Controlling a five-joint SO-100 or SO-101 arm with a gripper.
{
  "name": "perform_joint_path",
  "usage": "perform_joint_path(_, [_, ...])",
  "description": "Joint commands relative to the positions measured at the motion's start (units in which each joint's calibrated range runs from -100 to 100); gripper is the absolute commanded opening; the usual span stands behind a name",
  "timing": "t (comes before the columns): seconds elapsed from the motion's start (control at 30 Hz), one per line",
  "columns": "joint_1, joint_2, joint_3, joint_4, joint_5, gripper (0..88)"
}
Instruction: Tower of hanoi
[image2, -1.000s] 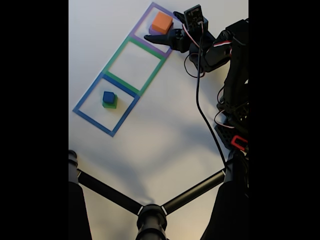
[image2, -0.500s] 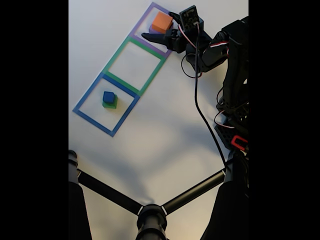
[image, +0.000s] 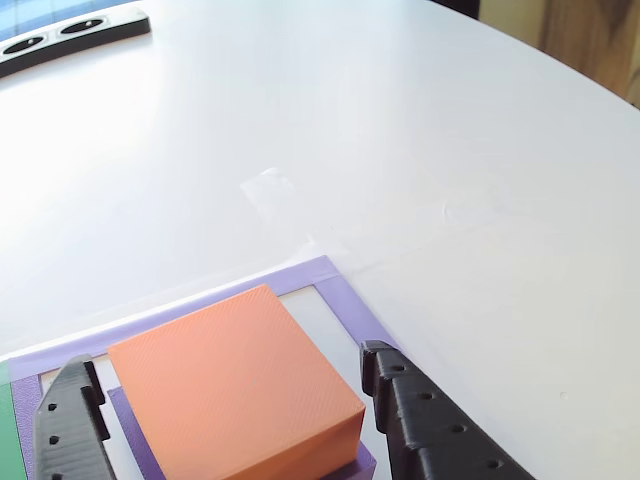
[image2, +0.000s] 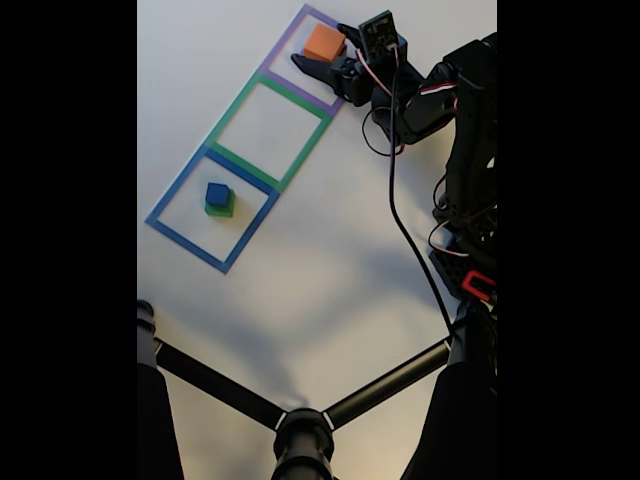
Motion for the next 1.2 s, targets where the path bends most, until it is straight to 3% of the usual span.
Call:
perform_joint_path(0.0, [-1.07,-1.0,-1.41,-1.49,0.0,22.9])
perform_joint_path(0.87, [-2.44,-1.72,-1.32,-1.0,0.0,9.4])
perform_joint_path(1.17, [-5.65,-16.71,2.77,10.98,0.0,9.1])
